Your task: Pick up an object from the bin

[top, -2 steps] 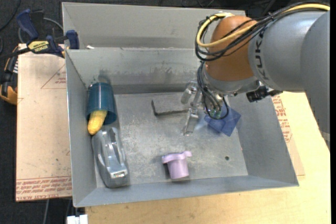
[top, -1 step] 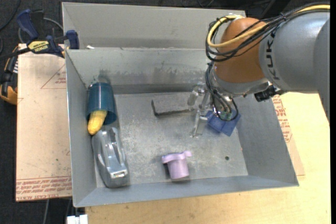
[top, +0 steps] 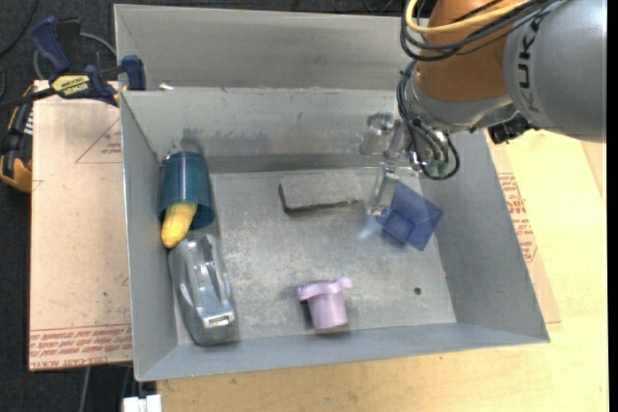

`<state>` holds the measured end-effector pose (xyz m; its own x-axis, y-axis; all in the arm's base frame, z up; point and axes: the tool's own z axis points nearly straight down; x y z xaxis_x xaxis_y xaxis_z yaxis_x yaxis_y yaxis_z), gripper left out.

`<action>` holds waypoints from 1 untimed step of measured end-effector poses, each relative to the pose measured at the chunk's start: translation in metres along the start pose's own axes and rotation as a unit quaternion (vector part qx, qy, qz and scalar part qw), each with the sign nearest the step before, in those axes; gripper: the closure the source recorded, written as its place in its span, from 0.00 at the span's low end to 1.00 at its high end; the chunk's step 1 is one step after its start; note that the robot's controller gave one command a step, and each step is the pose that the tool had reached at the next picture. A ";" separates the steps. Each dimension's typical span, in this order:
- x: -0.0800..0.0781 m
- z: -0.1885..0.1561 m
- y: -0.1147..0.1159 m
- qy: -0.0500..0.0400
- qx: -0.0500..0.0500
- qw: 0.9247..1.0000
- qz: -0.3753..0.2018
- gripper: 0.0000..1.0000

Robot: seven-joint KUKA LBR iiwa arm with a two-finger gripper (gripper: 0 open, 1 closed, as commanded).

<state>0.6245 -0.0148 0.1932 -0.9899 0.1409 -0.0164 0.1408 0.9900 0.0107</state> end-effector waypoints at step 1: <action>-0.022 0.056 -0.040 0.010 0.002 1.000 -0.014 0.00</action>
Offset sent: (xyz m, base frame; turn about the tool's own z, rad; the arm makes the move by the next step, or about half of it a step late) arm 0.0170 -0.0516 -0.0753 -0.1311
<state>0.6416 -0.0569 0.1367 -0.9936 0.1127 0.0041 0.1127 0.9936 0.0055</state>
